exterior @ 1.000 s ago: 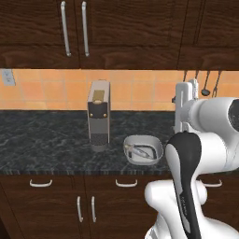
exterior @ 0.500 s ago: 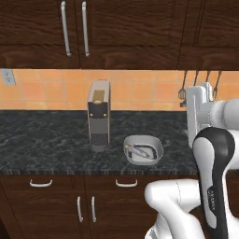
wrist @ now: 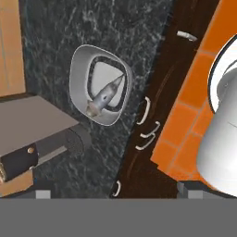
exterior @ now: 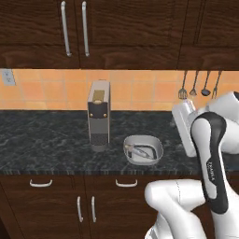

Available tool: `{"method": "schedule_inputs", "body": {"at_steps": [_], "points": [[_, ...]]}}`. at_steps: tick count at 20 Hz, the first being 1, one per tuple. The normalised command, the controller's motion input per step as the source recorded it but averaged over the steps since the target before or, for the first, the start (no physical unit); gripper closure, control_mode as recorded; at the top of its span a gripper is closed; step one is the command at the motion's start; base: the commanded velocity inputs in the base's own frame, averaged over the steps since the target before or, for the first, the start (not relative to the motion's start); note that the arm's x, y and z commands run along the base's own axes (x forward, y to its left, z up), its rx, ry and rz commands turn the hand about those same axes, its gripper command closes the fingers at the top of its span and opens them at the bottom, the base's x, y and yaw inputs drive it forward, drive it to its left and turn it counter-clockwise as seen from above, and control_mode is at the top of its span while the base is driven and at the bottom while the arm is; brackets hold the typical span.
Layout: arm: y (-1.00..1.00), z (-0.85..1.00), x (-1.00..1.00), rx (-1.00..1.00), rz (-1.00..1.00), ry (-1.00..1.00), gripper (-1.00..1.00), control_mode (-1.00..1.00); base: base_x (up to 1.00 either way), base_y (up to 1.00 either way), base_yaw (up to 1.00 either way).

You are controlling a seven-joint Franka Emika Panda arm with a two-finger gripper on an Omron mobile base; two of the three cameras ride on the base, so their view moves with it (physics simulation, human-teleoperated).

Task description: Take the meat container that has the fish and place it on the second highest rack of the freezer. Then take the vegetable container that has the mushroom and eggplant and place it on the highest rack of the freezer.

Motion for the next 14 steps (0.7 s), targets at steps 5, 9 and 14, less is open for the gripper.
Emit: {"method": "schedule_inputs", "body": {"at_steps": [5, 9, 14], "points": [[0.01, -0.99, 0.58, 0.00, 0.18, 0.33, -1.00, -1.00, 0.00, 0.00, 0.00], [0.10, -0.97, 0.60, -0.01, 0.21, 0.18, -1.00, -1.00, 0.00, 0.00, 0.00], [0.36, -0.69, 0.58, -0.01, 0.05, 0.21, -1.00, -1.00, 0.00, 0.00, 0.00]]}}
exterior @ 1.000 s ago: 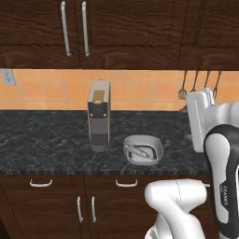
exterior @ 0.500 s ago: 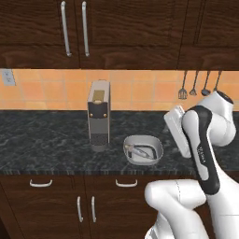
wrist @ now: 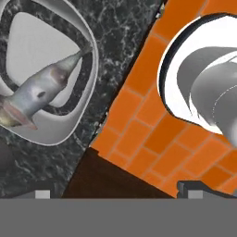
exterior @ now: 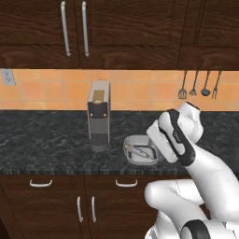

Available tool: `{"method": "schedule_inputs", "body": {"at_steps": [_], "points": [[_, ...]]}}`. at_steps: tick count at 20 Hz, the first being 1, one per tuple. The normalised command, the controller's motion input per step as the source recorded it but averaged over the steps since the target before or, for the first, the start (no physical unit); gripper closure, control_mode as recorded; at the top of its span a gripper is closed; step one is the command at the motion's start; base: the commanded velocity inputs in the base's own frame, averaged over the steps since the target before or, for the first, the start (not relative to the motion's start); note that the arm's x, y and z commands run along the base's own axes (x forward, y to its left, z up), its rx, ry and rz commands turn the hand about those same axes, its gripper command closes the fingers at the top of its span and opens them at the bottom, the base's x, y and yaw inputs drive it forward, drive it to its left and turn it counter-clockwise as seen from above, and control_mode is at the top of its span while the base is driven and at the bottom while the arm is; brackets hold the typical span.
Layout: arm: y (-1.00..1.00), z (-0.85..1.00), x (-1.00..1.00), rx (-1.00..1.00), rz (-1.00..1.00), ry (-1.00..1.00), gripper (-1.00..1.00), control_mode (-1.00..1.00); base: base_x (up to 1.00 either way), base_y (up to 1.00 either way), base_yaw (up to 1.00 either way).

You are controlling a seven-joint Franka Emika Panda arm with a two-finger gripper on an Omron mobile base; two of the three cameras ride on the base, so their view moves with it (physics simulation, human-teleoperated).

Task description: Take the meat container that has the fish and place it on the second highest rack of the freezer. Then take the vegetable container that has the mushroom and eggplant and place it on the highest rack of the freezer.

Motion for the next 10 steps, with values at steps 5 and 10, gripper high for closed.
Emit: {"method": "schedule_inputs", "body": {"at_steps": [5, 10], "points": [[0.05, -0.70, 0.51, 0.00, 0.00, 0.18, -1.00, -1.00, 0.00, 0.00, 0.00], [0.06, -0.58, 0.33, 0.00, 0.00, 0.05, -1.00, -1.00, 0.00, 0.00, 0.00]]}}
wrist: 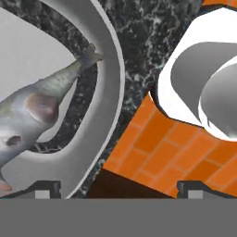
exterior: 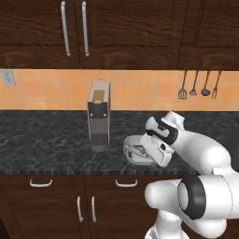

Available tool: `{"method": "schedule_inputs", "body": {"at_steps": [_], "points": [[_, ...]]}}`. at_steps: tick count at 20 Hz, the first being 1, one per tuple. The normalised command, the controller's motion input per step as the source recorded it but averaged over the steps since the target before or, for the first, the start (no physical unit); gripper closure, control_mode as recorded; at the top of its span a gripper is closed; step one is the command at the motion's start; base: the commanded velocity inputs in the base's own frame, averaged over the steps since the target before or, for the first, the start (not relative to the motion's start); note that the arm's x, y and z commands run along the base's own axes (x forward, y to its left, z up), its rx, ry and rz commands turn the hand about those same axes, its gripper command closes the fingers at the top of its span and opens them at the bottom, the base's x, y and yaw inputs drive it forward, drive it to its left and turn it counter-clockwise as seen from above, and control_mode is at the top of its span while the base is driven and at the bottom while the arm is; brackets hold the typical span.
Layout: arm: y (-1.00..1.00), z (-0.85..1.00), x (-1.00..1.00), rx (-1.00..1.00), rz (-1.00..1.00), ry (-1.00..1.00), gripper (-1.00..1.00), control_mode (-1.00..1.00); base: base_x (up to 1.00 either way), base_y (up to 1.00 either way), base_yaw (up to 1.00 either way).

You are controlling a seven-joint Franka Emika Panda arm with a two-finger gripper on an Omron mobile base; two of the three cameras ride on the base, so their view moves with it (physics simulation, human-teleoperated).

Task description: Take the meat container that has the fish and place it on the second highest rack of the freezer. Then take the vegetable container that has the mushroom and eggplant and place it on the highest rack of the freezer.

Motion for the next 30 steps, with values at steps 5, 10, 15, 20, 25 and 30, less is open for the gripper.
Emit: {"method": "schedule_inputs", "body": {"at_steps": [5, 10, 15, 20, 25, 30], "points": [[0.00, -0.13, 0.37, 0.00, 0.01, 0.00, -1.00, -1.00, 0.00, 0.00, 0.00], [0.12, -0.23, 0.11, -0.01, 0.00, 0.00, -1.00, -1.00, 0.00, 0.00, 0.00], [0.17, -0.31, -0.04, -0.02, 0.00, 0.00, -1.00, -1.00, 0.00, 0.00, 0.00], [0.02, -0.24, -0.08, -0.01, 0.00, -0.01, -1.00, -1.00, 0.00, 0.00, 0.00], [0.05, -0.10, -0.14, 0.00, 0.00, -0.02, 1.00, -1.00, 0.00, 0.00, 0.00], [0.01, 0.00, -0.01, 0.00, 0.00, 0.00, 1.00, -1.00, 0.00, 0.00, 0.00]]}}
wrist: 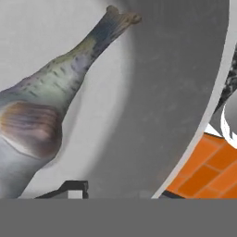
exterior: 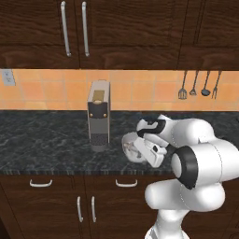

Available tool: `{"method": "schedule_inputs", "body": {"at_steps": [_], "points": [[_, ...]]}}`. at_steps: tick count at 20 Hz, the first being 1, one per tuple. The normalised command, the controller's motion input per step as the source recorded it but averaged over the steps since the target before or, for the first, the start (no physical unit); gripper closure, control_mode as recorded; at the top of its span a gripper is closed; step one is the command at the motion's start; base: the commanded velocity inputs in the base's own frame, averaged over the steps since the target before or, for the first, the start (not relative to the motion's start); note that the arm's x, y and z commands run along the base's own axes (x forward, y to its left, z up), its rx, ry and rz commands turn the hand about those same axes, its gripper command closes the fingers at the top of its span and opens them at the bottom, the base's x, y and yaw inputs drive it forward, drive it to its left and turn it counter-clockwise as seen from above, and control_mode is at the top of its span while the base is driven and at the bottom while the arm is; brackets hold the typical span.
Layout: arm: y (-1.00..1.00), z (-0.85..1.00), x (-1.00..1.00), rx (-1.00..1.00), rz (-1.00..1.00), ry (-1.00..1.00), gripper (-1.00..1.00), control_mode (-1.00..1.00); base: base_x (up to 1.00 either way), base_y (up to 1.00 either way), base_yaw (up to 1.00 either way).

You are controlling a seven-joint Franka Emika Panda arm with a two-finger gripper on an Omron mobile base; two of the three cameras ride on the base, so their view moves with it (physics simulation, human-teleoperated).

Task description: Take the meat container that has the fish and place it on the second highest rack of the freezer. Then take the vegetable container that has the mushroom and eggplant and place it on the highest rack of the freezer.

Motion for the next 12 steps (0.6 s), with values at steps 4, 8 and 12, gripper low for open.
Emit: {"method": "schedule_inputs", "body": {"at_steps": [4, 8, 12], "points": [[0.00, 0.05, -0.09, 0.00, 0.00, -0.02, 1.00, -1.00, 0.00, 0.00, 0.00], [0.00, 0.44, -0.42, 0.00, 0.01, -0.14, 1.00, -1.00, 0.00, 0.00, 0.00], [0.04, 0.74, -0.55, 0.00, 0.01, -0.27, 1.00, -1.00, 0.00, 0.00, 0.00]]}}
